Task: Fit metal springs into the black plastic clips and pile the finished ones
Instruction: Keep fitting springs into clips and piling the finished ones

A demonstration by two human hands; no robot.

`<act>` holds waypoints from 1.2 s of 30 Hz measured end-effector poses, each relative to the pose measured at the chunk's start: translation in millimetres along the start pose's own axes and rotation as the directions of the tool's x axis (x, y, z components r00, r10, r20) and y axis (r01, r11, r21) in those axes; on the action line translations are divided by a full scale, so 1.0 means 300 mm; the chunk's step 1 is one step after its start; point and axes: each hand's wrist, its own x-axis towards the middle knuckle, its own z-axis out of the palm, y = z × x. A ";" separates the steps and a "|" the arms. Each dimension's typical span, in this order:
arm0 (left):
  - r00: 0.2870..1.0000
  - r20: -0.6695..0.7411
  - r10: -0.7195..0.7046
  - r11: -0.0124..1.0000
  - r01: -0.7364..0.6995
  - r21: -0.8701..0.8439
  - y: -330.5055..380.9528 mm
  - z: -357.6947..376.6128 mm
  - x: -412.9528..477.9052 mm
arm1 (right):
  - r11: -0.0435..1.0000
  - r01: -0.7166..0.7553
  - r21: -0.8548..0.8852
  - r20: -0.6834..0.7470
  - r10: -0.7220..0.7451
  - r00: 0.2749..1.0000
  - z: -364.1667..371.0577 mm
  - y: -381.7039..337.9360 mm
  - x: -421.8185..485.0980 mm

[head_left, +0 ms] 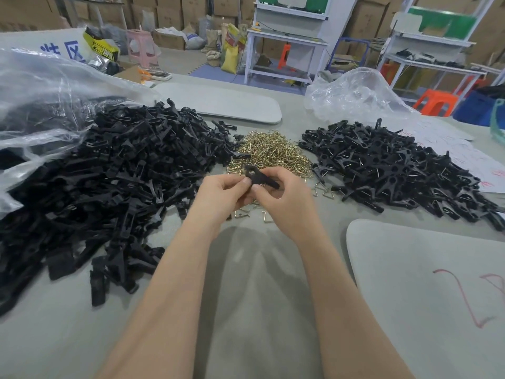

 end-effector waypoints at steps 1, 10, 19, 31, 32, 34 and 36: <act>1.000 0.002 0.009 1.000 -0.009 0.029 0.001 0.000 -0.003 | 1.000 0.003 -0.015 0.003 -0.003 1.000 -0.010 -0.002 0.000; 0.961 0.189 0.203 0.936 -0.247 0.250 0.021 -0.023 -0.007 | 0.962 -0.161 0.222 0.172 0.124 0.977 -0.075 0.011 0.009; 0.994 -0.085 0.064 0.985 -0.077 -0.151 0.005 -0.046 0.023 | 0.959 -0.218 0.184 0.010 0.220 0.975 -0.060 0.019 0.009; 0.957 0.037 -0.287 0.403 0.155 -0.902 0.031 -0.078 0.028 | 0.813 0.069 -0.579 0.190 0.052 0.980 0.124 0.028 -0.026; 0.956 0.054 -0.287 0.425 0.178 -0.887 0.026 -0.077 0.030 | 0.802 0.080 -0.592 0.183 0.037 0.982 0.128 0.027 -0.026; 0.947 0.078 -0.312 0.525 0.241 -0.816 0.020 -0.075 0.034 | 0.785 0.091 -0.613 0.183 0.030 0.983 0.131 0.028 -0.026; 0.940 0.083 -0.332 0.547 0.263 -0.794 0.016 -0.072 0.037 | 0.799 0.065 -0.598 0.177 0.052 0.983 0.124 0.033 -0.023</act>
